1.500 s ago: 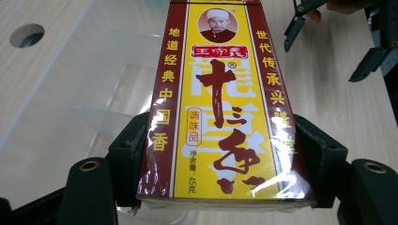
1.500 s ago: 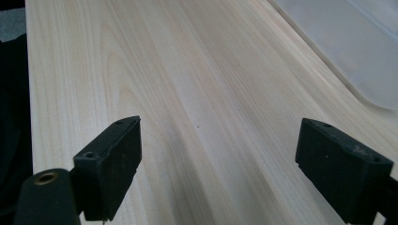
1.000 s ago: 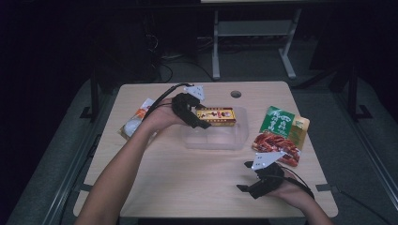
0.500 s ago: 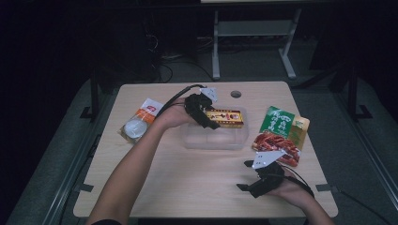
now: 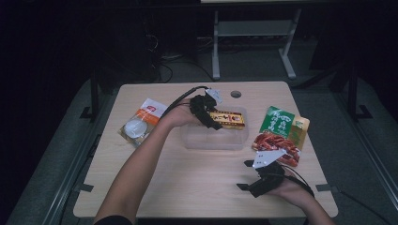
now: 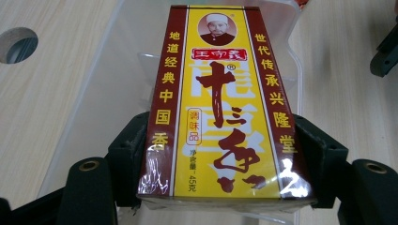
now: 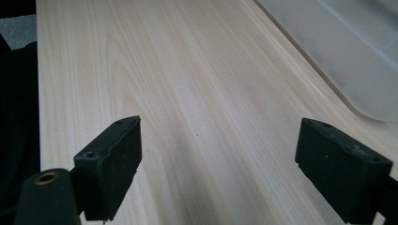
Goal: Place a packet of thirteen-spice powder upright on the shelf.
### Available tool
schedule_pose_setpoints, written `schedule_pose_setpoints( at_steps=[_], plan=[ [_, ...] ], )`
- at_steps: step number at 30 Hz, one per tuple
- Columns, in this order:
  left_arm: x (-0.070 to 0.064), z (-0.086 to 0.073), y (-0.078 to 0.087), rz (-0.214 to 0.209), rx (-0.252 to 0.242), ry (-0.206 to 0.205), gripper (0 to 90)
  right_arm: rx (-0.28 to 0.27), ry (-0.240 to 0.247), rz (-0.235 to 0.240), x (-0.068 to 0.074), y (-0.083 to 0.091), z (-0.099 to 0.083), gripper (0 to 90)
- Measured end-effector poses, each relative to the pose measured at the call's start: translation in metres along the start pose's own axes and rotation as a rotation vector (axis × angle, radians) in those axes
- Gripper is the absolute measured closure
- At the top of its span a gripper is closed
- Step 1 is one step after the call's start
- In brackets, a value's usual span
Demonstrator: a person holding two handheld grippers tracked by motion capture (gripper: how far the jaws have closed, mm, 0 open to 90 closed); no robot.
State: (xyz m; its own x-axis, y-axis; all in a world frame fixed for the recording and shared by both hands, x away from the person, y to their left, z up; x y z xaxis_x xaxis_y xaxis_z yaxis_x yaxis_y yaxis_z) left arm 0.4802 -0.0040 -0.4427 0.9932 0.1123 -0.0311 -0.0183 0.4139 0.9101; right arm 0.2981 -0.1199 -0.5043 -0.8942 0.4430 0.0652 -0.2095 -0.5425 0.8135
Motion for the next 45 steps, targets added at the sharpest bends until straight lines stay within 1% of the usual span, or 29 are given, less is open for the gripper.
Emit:
schedule_pose_setpoints(
  at_steps=[7, 13, 15, 18, 22, 25, 28, 31, 32, 38, 45],
  plan=[
    [0.001, 0.002, -0.002, -0.001, 0.0, -0.004, 31.2, 0.003, 0.005, -0.001, -0.001, -0.001, 0.0, 14.5],
    [0.001, 0.006, -0.002, -0.004, -0.018, 0.001, 31.2, 0.001, 0.0, -0.002, -0.001, 0.0, -0.001, 14.5],
    [0.001, 0.007, -0.003, -0.003, -0.014, -0.008, 31.2, 0.001, 0.0, -0.003, -0.001, 0.0, -0.001, 14.5],
    [0.001, 0.01, -0.003, -0.005, -0.025, -0.002, 31.2, 0.0, -0.001, -0.002, -0.001, 0.001, -0.001, 14.5],
    [0.0, 0.013, -0.003, -0.007, -0.035, -0.007, 31.2, 0.001, -0.001, -0.003, -0.002, 0.001, -0.001, 14.5],
    [0.002, 0.016, 0.0, -0.001, -0.031, -0.018, 31.2, 0.0, 0.005, -0.007, -0.003, 0.001, -0.002, 14.5],
    [0.002, 0.019, 0.003, 0.003, -0.048, -0.012, 31.1, 0.0, -0.001, -0.005, -0.003, 0.001, -0.002, 14.5],
    [0.003, 0.02, 0.004, 0.006, -0.055, -0.011, 31.1, -0.002, -0.001, -0.004, -0.003, 0.001, -0.002, 14.5],
    [0.003, 0.022, 0.005, 0.014, -0.056, -0.02, 31.1, -0.001, 0.002, -0.006, -0.003, 0.001, -0.002, 14.5],
    [0.003, 0.026, 0.007, 0.012, -0.078, -0.02, 31.0, 0.002, -0.003, -0.005, -0.003, 0.0, -0.002, 14.5],
    [0.004, 0.027, 0.007, 0.009, -0.085, -0.018, 30.9, 0.002, -0.002, -0.005, -0.003, 0.0, -0.003, 14.5]
  ],
)
Point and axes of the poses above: each handheld gripper's, and its own axes: y roughly backward along the jaws, z roughly out of its top, x roughly to its left, the point moved 9 cm from there along -y, roughly forward along the jaws, and after that the axes turned 12 degrees about x, right-handed, at the moved point
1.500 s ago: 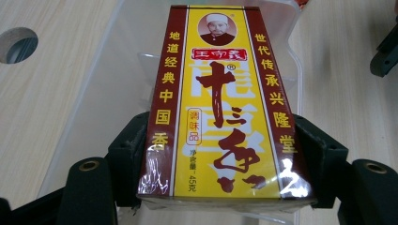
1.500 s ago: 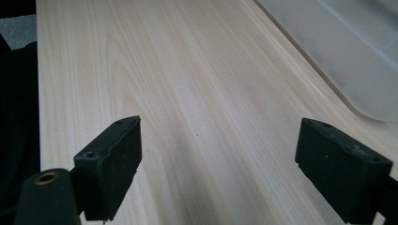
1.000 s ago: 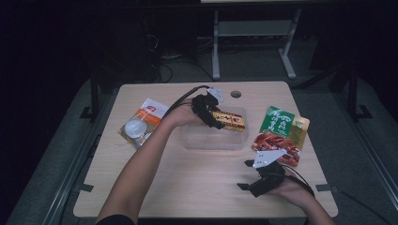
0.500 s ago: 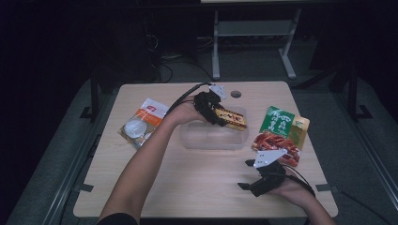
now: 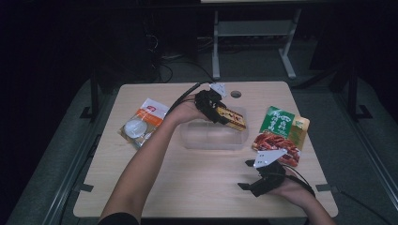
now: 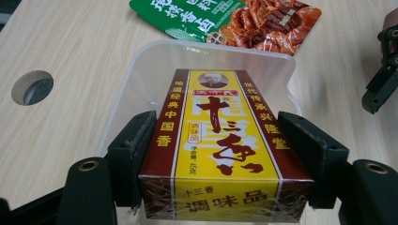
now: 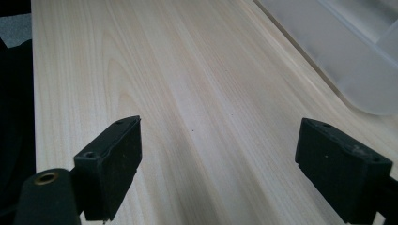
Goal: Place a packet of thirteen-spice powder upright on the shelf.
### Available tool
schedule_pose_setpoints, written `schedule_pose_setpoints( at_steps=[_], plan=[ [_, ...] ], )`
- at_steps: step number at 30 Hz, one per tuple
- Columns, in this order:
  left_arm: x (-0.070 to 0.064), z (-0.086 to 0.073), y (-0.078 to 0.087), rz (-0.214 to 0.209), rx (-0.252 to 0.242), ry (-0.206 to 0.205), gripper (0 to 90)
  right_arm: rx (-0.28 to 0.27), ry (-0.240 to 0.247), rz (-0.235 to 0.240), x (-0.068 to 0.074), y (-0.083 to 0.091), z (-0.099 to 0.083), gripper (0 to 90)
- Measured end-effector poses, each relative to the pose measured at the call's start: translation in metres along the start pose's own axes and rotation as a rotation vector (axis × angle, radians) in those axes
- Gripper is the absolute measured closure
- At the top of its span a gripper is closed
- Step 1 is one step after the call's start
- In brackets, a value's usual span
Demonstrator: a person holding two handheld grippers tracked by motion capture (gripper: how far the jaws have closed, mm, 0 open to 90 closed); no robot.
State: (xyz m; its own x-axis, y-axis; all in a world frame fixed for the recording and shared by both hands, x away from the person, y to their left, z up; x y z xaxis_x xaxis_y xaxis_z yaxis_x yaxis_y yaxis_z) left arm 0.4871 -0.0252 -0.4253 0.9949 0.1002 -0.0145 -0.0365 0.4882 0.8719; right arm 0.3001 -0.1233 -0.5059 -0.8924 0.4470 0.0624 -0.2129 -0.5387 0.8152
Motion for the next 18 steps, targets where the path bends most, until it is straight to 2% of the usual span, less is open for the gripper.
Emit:
schedule_pose_setpoints(
  at_steps=[4, 11, 18],
  plan=[
    [0.0, 0.001, -0.001, -0.002, -0.004, -0.001, 30.9, 0.001, 0.0, 0.0, 0.0, 0.0, 0.0, 14.5],
    [0.002, 0.007, 0.0, -0.015, -0.045, 0.009, 31.0, -0.002, 0.001, 0.001, 0.0, 0.0, 0.0, 14.5],
    [0.003, 0.015, 0.002, -0.009, -0.059, -0.001, 31.0, 0.005, -0.001, 0.004, 0.0, -0.001, 0.0, 14.5]
  ],
)
Point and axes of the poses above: each handheld gripper's, and its own axes: y roughly backward along the jaws, z roughly out of its top, x roughly to its left, the point moved 9 cm from there along -y, roughly forward along the jaws, and after that the axes turned 12 degrees about x, right-handed, at the moved point
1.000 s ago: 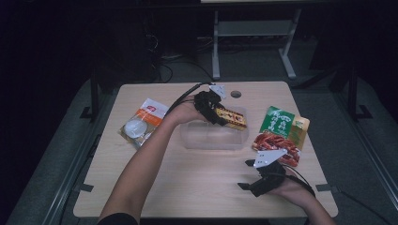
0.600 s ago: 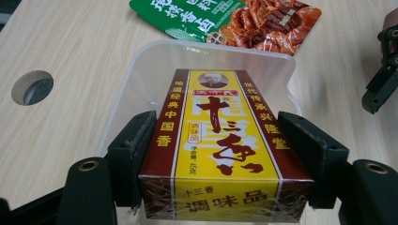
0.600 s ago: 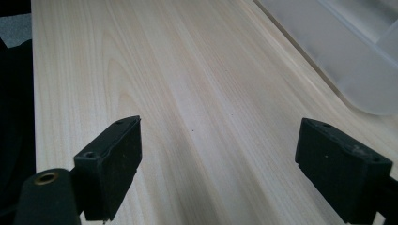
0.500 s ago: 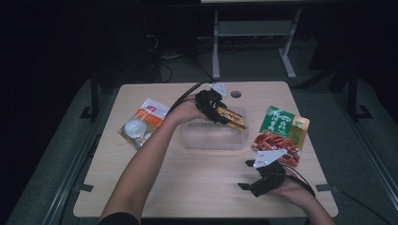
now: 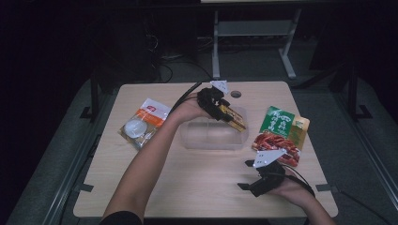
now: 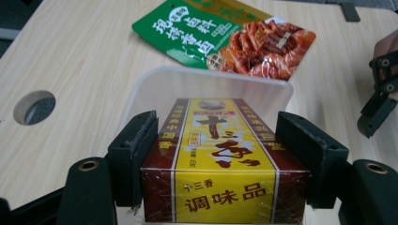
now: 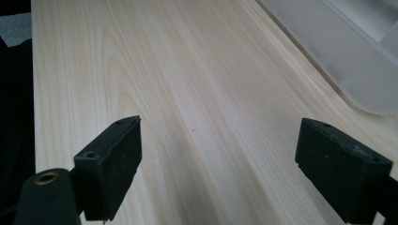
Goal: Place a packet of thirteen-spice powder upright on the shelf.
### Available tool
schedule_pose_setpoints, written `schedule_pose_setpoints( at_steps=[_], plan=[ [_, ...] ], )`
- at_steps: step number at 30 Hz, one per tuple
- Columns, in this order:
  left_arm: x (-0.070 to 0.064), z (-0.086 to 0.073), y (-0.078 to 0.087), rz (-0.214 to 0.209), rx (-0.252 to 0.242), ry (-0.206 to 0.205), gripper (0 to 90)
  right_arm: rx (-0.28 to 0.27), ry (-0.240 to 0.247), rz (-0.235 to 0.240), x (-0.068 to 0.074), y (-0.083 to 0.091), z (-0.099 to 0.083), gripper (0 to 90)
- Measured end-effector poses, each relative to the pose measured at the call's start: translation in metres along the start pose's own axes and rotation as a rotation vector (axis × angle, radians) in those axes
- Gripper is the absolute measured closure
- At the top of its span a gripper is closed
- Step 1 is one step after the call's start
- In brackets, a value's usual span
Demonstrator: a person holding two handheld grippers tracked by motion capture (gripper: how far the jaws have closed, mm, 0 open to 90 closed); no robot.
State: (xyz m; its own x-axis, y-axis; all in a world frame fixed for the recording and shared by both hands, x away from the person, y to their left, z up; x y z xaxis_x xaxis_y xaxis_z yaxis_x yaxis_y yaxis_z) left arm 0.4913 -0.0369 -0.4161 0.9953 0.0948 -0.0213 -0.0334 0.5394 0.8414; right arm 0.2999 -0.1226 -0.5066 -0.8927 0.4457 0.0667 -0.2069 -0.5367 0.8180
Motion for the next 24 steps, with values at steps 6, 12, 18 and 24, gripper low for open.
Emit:
schedule_pose_setpoints(
  at_steps=[6, 12, 18, 24],
  plan=[
    [0.001, 0.008, -0.002, -0.004, -0.018, -0.001, 31.0, -0.002, 0.002, 0.001, 0.0, 0.0, 0.0, 14.5],
    [0.002, 0.018, -0.009, -0.015, -0.05, 0.007, 30.7, -0.001, 0.001, 0.002, 0.0, -0.001, 0.0, 14.5],
    [0.004, 0.024, -0.015, -0.029, -0.079, 0.025, 30.6, 0.0, 0.0, 0.005, 0.0, -0.001, 0.0, 14.5],
    [0.004, 0.025, -0.022, -0.044, -0.077, 0.024, 30.2, 0.002, 0.0, 0.009, 0.0, -0.002, -0.001, 14.5]
  ],
)
Point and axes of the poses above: each handheld gripper's, and its own axes: y roughly backward along the jaws, z roughly out of its top, x roughly to its left, the point moved 9 cm from there along -y, roughly forward along the jaws, and after that the axes turned 12 degrees about x, right-handed, at the moved point
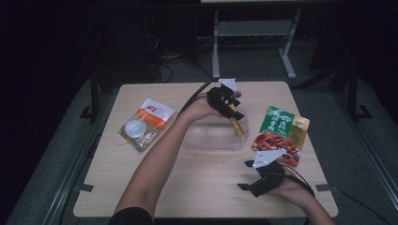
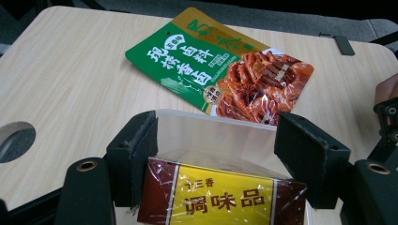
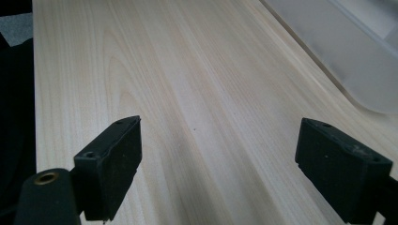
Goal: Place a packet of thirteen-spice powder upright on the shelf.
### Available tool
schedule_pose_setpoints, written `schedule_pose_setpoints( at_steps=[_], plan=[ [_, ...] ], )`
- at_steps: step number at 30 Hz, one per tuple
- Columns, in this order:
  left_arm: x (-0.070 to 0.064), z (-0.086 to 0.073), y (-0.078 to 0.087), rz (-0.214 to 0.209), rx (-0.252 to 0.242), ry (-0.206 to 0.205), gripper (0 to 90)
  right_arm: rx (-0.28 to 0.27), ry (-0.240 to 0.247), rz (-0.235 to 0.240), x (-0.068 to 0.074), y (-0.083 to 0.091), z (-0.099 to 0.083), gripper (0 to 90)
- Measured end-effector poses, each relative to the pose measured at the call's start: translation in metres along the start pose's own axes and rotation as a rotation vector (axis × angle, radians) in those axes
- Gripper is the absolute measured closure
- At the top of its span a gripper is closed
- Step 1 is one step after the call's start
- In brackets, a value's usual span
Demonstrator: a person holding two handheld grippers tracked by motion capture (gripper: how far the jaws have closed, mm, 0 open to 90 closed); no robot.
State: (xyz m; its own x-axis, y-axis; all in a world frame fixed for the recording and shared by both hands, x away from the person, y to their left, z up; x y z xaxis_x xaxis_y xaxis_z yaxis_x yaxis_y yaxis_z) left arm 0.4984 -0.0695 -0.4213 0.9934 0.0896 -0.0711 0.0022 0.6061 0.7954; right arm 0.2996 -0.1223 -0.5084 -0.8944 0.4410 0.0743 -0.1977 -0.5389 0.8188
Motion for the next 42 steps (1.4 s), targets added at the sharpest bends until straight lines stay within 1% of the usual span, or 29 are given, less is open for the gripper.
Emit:
schedule_pose_setpoints(
  at_steps=[4, 5, 7, 11, 17, 19, 22, 24, 25, 26, 28, 30, 31, 32, 33, 34, 37, 38, 39, 40, 41, 42],
  plan=[
    [0.0, 0.002, 0.0, -0.002, -0.016, 0.005, 29.7, 0.002, 0.003, 0.0, 0.0, 0.0, 0.0, 14.5],
    [-0.001, 0.005, 0.002, -0.005, -0.038, 0.014, 29.7, 0.002, 0.003, -0.001, 0.0, 0.0, 0.0, 14.5],
    [-0.001, 0.007, 0.003, -0.007, -0.047, 0.015, 29.7, 0.004, -0.001, 0.0, 0.0, -0.001, 0.0, 14.5],
    [-0.002, 0.008, 0.006, -0.001, -0.051, 0.016, 28.9, 0.004, 0.001, 0.0, 0.0, 0.0, 0.0, 14.5],
    [-0.008, 0.002, 0.016, 0.008, -0.037, 0.018, 26.7, 0.004, -0.004, -0.004, -0.001, 0.0, -0.001, 14.5],
    [-0.011, -0.001, 0.021, 0.016, -0.028, 0.01, 26.4, 0.005, -0.008, -0.003, -0.002, 0.0, -0.002, 14.5],
    [-0.02, -0.006, 0.03, 0.004, -0.059, 0.022, 26.2, 0.004, -0.009, -0.01, -0.004, 0.0, -0.002, 14.4],
    [-0.027, -0.013, 0.035, 0.01, -0.054, 0.024, 25.9, 0.006, -0.013, -0.012, -0.004, -0.001, -0.001, 14.4],
    [-0.027, -0.013, 0.035, 0.01, -0.054, 0.024, 25.5, 0.007, -0.009, -0.014, -0.005, -0.001, -0.002, 14.5],
    [-0.033, -0.02, 0.04, 0.019, -0.04, 0.019, 25.2, 0.009, -0.009, -0.017, -0.006, -0.002, -0.002, 14.4],
    [-0.036, -0.023, 0.042, 0.021, -0.036, 0.019, 24.8, 0.014, -0.015, -0.016, -0.006, -0.003, -0.002, 14.4],
    [-0.043, -0.03, 0.047, 0.029, -0.023, 0.021, 24.4, 0.017, -0.014, -0.017, -0.006, -0.004, -0.002, 14.4],
    [-0.048, -0.037, 0.052, 0.042, -0.009, 0.028, 23.8, 0.019, -0.016, -0.021, -0.007, -0.004, -0.003, 14.4],
    [-0.048, -0.037, 0.052, 0.042, -0.009, 0.028, 23.8, 0.02, -0.021, -0.023, -0.007, -0.003, -0.003, 14.4],
    [-0.054, -0.045, 0.056, 0.048, -0.005, 0.033, 23.0, 0.018, -0.024, -0.025, -0.008, -0.003, -0.004, 14.4],
    [-0.057, -0.048, 0.057, 0.049, -0.002, 0.031, 22.7, 0.017, -0.026, -0.029, -0.009, -0.002, -0.004, 14.4],
    [-0.067, -0.062, 0.062, 0.059, 0.012, 0.044, 22.6, 0.016, -0.037, -0.037, -0.011, -0.001, -0.006, 14.4],
    [-0.071, -0.068, 0.064, 0.063, 0.012, 0.063, 22.6, 0.015, -0.04, -0.04, -0.012, 0.0, -0.006, 14.6],
    [-0.073, -0.072, 0.065, 0.072, 0.015, 0.059, 22.6, 0.015, -0.05, -0.042, -0.012, 0.001, -0.007, 14.8],
    [-0.073, -0.072, 0.065, 0.072, 0.015, 0.059, 22.6, 0.015, -0.051, -0.045, -0.013, 0.002, -0.008, 14.8],
    [-0.081, -0.084, 0.067, 0.072, 0.012, 0.081, 22.6, 0.012, -0.056, -0.051, -0.014, 0.003, -0.008, 14.8],
    [-0.085, -0.088, 0.068, 0.074, 0.008, 0.088, 22.6, 0.011, -0.061, -0.055, -0.015, 0.004, -0.008, 14.9]
  ],
)
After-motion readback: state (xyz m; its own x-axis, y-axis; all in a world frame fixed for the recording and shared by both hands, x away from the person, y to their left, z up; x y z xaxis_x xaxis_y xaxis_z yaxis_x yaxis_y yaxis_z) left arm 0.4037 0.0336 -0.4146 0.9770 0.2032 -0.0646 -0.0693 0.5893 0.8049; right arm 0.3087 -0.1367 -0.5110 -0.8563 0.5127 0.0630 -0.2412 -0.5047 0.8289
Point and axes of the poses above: each handheld gripper's, and its own axes: y roughly backward along the jaws, z roughly out of its top, x roughly to its left, the point moved 9 cm from there along -y, roughly forward along the jaws, and after that the axes turned 12 degrees about x, right-handed, at the moved point
